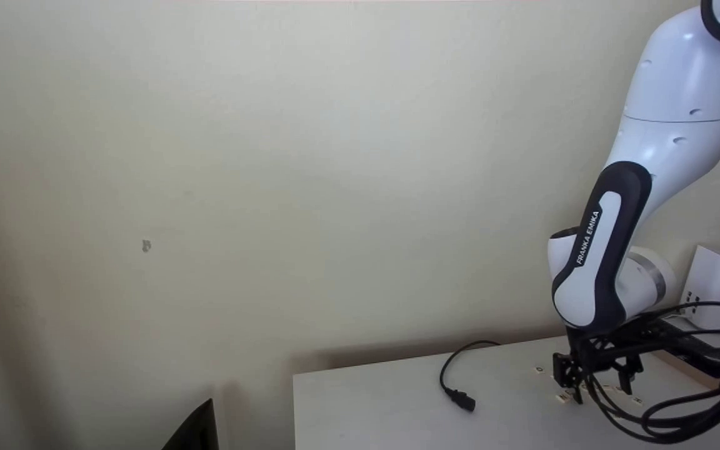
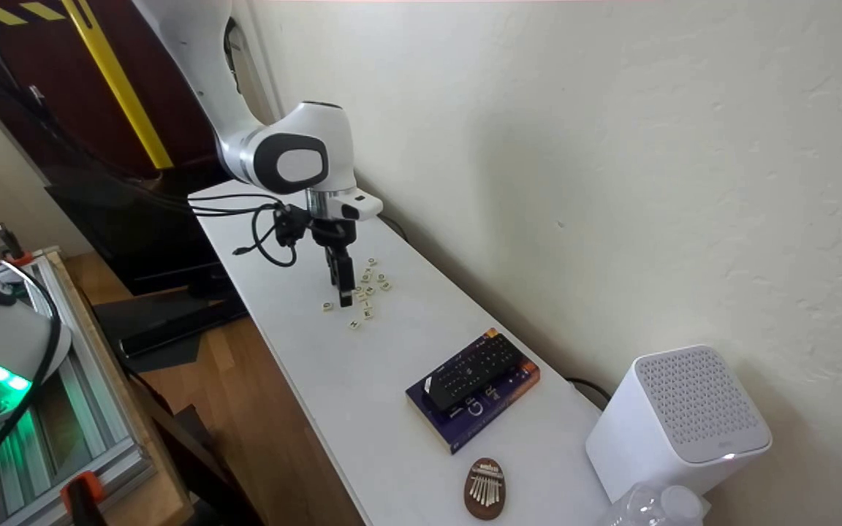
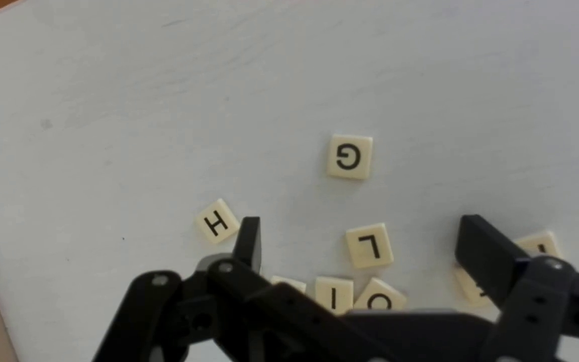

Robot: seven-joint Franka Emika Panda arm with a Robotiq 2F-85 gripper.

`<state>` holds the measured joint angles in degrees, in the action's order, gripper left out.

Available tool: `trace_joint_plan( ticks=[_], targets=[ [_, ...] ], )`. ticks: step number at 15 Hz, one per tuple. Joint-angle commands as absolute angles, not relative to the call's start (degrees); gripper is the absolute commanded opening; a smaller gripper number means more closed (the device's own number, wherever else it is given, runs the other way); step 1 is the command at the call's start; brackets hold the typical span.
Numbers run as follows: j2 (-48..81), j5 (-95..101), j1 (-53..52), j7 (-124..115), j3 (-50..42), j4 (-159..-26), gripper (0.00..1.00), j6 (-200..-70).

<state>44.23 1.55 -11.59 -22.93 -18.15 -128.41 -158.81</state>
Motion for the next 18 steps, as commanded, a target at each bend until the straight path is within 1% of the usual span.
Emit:
trace_joint_plan(
  ticks=[1, 14, 16, 18],
  targets=[
    [46.5, 0.7, -12.0, -24.9, -17.6, -126.1, 1.00, -158.4],
    [46.5, -4.3, -11.0, -25.8, -14.5, -125.8, 1.00, -168.3],
    [44.9, -3.2, -9.8, -22.3, -14.0, -127.6, 1.00, -169.5],
    [42.2, -2.7, -6.0, -16.9, -11.1, -130.3, 1.00, -171.8]
  ],
)
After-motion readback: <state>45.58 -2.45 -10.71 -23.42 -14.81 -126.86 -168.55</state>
